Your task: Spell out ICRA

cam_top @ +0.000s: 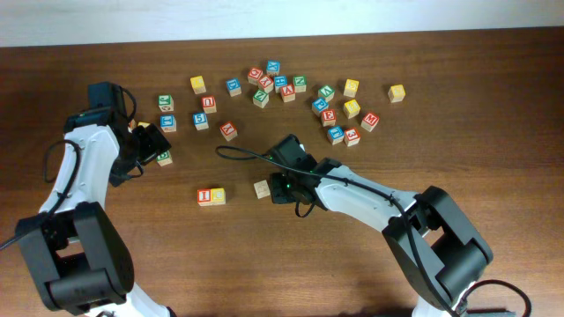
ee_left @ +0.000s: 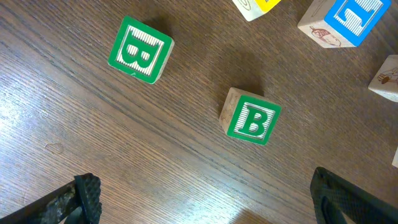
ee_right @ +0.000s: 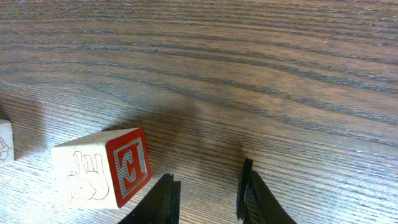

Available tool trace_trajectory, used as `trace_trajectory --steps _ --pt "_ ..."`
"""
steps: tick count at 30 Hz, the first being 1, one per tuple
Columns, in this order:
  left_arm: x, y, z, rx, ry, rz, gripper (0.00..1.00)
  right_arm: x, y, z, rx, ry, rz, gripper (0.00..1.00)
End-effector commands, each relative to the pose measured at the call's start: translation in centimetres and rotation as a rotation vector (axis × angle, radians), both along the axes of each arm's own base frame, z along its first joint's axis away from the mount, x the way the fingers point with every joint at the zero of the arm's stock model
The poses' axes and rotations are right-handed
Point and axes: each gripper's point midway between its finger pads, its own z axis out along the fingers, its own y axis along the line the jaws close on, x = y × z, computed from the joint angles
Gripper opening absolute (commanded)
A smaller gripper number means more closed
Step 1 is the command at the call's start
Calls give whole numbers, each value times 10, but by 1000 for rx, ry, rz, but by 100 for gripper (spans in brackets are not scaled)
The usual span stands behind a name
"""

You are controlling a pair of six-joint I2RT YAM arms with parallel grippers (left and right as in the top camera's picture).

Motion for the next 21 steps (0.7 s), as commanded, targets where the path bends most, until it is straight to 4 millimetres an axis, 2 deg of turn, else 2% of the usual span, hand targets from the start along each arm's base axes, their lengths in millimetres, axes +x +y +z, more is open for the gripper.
trace_trajectory --steps 1,21 --pt "2 0 1 -5 -6 -4 99 -7 5 -6 11 28 22 24" --pt "2 0 1 -5 -6 -4 99 -8 12 -4 40 34 -5 24"
